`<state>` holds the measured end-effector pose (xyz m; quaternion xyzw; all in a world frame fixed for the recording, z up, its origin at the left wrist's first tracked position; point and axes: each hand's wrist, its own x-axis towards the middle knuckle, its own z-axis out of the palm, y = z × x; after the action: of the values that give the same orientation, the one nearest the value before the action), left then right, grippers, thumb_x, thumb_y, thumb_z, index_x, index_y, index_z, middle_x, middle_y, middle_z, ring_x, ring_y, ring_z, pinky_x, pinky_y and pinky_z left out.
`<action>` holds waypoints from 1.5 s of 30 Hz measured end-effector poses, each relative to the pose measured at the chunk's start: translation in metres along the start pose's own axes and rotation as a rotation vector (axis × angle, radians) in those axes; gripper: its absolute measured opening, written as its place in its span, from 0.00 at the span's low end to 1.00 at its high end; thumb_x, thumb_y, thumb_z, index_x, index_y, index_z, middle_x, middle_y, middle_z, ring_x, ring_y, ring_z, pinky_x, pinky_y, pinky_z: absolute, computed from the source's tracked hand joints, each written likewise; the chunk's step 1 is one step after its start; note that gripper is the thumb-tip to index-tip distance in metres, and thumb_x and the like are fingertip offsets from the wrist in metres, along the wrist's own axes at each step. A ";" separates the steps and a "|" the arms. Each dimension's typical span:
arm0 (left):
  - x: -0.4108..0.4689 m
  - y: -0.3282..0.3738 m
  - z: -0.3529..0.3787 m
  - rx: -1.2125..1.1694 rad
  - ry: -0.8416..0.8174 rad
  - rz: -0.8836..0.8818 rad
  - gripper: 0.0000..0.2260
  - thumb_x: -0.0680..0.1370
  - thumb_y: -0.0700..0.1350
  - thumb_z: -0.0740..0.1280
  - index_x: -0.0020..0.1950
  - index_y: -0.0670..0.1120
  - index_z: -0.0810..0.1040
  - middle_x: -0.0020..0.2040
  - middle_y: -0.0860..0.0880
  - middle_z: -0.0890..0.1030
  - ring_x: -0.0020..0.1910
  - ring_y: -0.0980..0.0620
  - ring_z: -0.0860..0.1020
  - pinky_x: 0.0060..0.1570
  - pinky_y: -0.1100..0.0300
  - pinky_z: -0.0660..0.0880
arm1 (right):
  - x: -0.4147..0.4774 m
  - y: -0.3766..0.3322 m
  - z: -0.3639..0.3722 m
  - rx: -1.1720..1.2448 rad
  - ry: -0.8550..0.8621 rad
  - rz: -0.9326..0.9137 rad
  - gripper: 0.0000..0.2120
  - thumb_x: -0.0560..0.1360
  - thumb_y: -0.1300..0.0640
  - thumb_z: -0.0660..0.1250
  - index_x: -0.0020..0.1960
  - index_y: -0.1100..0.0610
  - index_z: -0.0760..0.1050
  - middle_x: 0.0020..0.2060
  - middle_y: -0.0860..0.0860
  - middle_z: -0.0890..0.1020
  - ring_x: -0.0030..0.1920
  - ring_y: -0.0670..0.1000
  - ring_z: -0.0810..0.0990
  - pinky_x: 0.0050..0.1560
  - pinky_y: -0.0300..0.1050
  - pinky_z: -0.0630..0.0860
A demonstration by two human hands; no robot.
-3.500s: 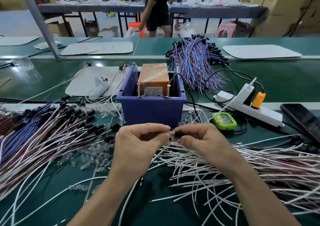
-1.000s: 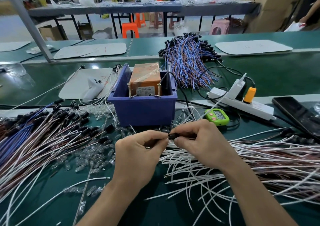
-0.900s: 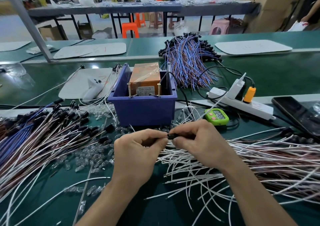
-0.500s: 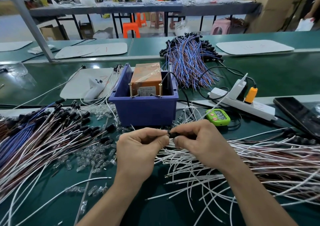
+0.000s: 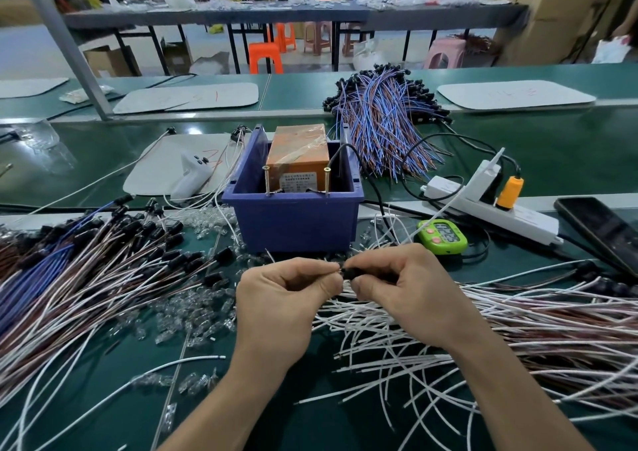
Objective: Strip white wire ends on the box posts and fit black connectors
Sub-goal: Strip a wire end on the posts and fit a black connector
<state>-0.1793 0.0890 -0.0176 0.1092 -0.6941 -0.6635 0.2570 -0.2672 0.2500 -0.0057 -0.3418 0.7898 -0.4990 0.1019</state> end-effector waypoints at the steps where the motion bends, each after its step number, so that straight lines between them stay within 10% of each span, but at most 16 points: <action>1: -0.001 -0.001 -0.001 0.046 0.006 0.018 0.13 0.68 0.36 0.81 0.42 0.55 0.89 0.38 0.51 0.88 0.38 0.53 0.87 0.40 0.65 0.80 | 0.000 0.000 0.000 -0.011 0.005 -0.001 0.11 0.74 0.59 0.71 0.49 0.44 0.85 0.35 0.45 0.85 0.38 0.50 0.83 0.44 0.51 0.81; 8: -0.002 -0.001 0.000 0.257 -0.021 0.060 0.14 0.70 0.36 0.80 0.42 0.57 0.88 0.38 0.58 0.87 0.37 0.58 0.85 0.40 0.69 0.79 | -0.003 0.003 0.004 -0.048 0.111 -0.006 0.15 0.72 0.62 0.74 0.49 0.41 0.85 0.38 0.40 0.86 0.39 0.43 0.85 0.42 0.35 0.79; 25: 0.007 -0.009 0.001 0.142 -0.169 -0.389 0.05 0.79 0.37 0.71 0.45 0.44 0.84 0.34 0.44 0.85 0.31 0.48 0.85 0.31 0.64 0.77 | -0.007 0.005 0.013 -0.173 0.219 0.043 0.13 0.71 0.60 0.77 0.51 0.43 0.87 0.41 0.37 0.86 0.43 0.38 0.84 0.45 0.31 0.78; 36: -0.007 -0.004 0.002 0.490 -0.017 0.142 0.07 0.79 0.46 0.72 0.46 0.59 0.83 0.38 0.64 0.83 0.38 0.61 0.83 0.39 0.68 0.77 | -0.002 0.002 0.010 0.115 0.130 0.140 0.07 0.73 0.54 0.73 0.47 0.44 0.87 0.37 0.44 0.87 0.41 0.43 0.86 0.43 0.35 0.79; 45: -0.005 -0.006 -0.002 0.544 -0.069 0.199 0.04 0.81 0.48 0.71 0.49 0.57 0.84 0.40 0.64 0.82 0.39 0.60 0.82 0.38 0.70 0.74 | 0.000 0.003 0.010 0.254 0.193 0.171 0.11 0.73 0.64 0.77 0.46 0.48 0.88 0.41 0.49 0.88 0.45 0.50 0.88 0.50 0.46 0.83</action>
<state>-0.1753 0.0890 -0.0241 0.0826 -0.8621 -0.4279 0.2584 -0.2632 0.2437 -0.0136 -0.2082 0.7528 -0.6147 0.1100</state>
